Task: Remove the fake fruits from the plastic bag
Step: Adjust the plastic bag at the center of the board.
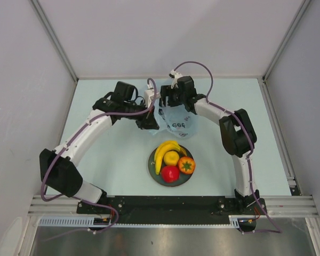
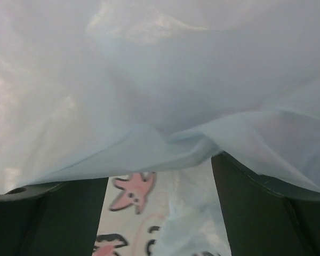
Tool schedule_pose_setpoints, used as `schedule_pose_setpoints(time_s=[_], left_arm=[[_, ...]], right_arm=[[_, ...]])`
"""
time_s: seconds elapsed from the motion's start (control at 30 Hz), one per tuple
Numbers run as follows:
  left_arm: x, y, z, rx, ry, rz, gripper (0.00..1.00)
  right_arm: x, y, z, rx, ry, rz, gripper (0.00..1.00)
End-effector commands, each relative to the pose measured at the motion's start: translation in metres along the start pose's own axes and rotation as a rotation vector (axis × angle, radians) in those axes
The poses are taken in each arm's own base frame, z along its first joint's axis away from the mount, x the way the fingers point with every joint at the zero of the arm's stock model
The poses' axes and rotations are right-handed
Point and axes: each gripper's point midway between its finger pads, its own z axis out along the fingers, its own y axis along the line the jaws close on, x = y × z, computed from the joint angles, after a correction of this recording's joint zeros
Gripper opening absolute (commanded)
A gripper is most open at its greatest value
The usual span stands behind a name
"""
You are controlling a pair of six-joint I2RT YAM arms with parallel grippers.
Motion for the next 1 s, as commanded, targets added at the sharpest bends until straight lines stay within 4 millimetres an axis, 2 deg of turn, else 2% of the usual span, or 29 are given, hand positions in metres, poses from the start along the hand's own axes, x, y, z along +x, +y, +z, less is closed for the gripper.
schedule_pose_setpoints(time_s=[0.0,0.03,0.07,0.1,0.13,0.17,0.2,0.23,0.27,0.3,0.33,0.37,0.4,0.43,0.53,0.63,0.97], left_arm=[[-0.033,-0.011,-0.022,-0.018,-0.086,0.113,0.00],[-0.030,-0.006,-0.021,-0.044,-0.079,0.104,0.00],[-0.026,0.005,-0.021,-0.102,-0.064,0.098,0.00],[-0.023,0.011,-0.022,-0.120,-0.056,0.102,0.00],[-0.017,0.015,-0.021,-0.127,-0.045,0.093,0.00],[-0.015,0.023,-0.025,-0.147,-0.050,0.080,0.00],[-0.013,0.027,-0.026,-0.150,-0.055,0.066,0.00],[-0.009,0.031,-0.027,-0.152,-0.056,0.049,0.00],[-0.010,0.038,-0.030,-0.164,-0.071,0.039,0.00],[-0.009,0.040,-0.029,-0.164,-0.074,0.032,0.00],[-0.008,0.042,-0.029,-0.166,-0.074,0.028,0.00],[-0.010,0.045,-0.030,-0.173,-0.087,0.027,0.00],[-0.012,0.046,-0.029,-0.170,-0.092,0.027,0.00],[-0.012,0.046,-0.028,-0.168,-0.094,0.025,0.00],[-0.013,0.046,-0.027,-0.163,-0.102,0.032,0.00],[-0.010,0.047,-0.026,-0.154,-0.088,0.027,0.00],[-0.008,0.046,-0.023,-0.145,-0.096,0.009,0.00]], right_arm=[[-0.042,-0.036,-0.043,0.199,-0.092,-0.117,0.82],[-0.034,-0.032,-0.051,0.140,-0.047,-0.153,0.82],[-0.048,-0.026,-0.072,0.090,-0.058,-0.184,0.81],[-0.049,-0.021,-0.084,0.041,-0.039,-0.215,0.80],[-0.035,-0.012,-0.097,-0.046,0.029,-0.296,0.80],[-0.043,-0.006,-0.116,-0.080,0.031,-0.348,0.79],[-0.037,-0.003,-0.124,-0.116,0.071,-0.407,0.79],[-0.013,0.002,-0.139,-0.165,0.180,-0.407,0.77],[-0.013,0.001,-0.150,-0.202,0.194,-0.526,0.76],[-0.004,0.004,-0.158,-0.236,0.228,-0.566,0.76],[0.017,0.004,-0.170,-0.254,0.313,-0.571,0.75],[0.026,-0.001,-0.173,-0.274,0.347,-0.681,0.75],[0.037,0.002,-0.176,-0.289,0.392,-0.728,0.75],[0.055,-0.005,-0.185,-0.278,0.485,-0.754,0.75],[0.084,-0.012,-0.193,-0.304,0.603,-0.884,0.73],[0.099,-0.018,-0.193,-0.310,0.657,-0.927,0.73],[0.117,-0.046,-0.171,-0.261,0.759,-0.921,0.70]])
